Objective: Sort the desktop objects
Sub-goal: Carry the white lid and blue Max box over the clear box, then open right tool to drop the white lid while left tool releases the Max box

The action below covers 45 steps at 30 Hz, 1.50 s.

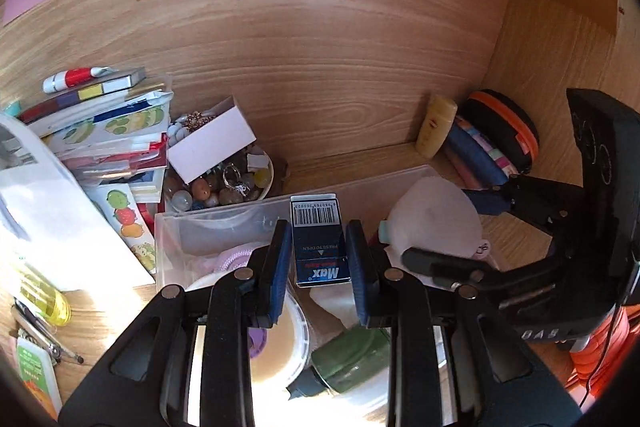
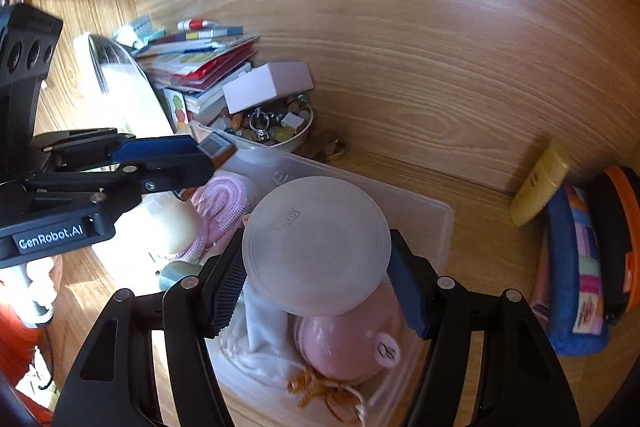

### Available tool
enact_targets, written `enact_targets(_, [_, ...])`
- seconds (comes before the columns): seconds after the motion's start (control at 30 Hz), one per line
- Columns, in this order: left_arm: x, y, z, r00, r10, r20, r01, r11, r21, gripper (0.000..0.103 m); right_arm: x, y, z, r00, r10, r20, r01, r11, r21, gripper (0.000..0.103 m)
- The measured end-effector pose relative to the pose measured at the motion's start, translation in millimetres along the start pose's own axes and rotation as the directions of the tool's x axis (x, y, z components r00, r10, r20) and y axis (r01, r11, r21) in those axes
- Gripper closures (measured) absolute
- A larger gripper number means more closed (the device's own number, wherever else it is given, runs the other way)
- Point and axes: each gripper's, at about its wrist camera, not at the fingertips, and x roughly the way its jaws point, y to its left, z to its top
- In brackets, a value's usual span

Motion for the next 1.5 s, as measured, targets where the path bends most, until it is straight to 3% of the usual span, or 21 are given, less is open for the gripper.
enact_targets(0.73, [16.9, 2.3, -2.7, 1.000, 0.008, -0.021, -0.008, 1.000, 0.012, 0.076, 43.7, 20.1, 2.9, 0.995, -0.038, -0.096, 0.030, 0.996, -0.089, 0.040])
enact_targets(0.97, [11.8, 5.6, -2.5, 1.000, -0.006, -0.010, 0.006, 1.000, -0.002, 0.072, 30.2, 29.1, 4.3, 0.996, -0.067, -0.059, 0.058, 0.989, -0.136, 0.039])
enact_targets(1.07, [7.2, 7.8, -1.5, 1.000, -0.013, -0.002, 0.013, 1.000, -0.009, 0.072, 22.0, 28.3, 6.3, 0.997, -0.068, -0.044, 0.062, 0.990, -0.130, 0.032])
enact_targets(1.3, [-14.1, 4.0, 0.7, 0.998, -0.032, 0.048, 0.033, 0.999, -0.012, 0.047, 5.5, 23.3, 5.6, 0.996, -0.081, -0.032, 0.077, 0.991, -0.105, 0.028])
enact_targets(1.37, [-20.5, 0.5, 0.6, 0.997, -0.038, 0.060, 0.038, 0.999, -0.010, 0.034, 1.2, 21.7, 4.3, 0.996, -0.078, -0.033, 0.075, 0.993, -0.091, 0.024])
enact_targets(1.5, [-37.0, -7.3, -0.6, 0.995, -0.035, 0.096, 0.033, 0.999, 0.016, 0.030, -12.0, 18.9, -0.7, 0.997, -0.069, -0.026, 0.067, 0.996, -0.062, 0.023])
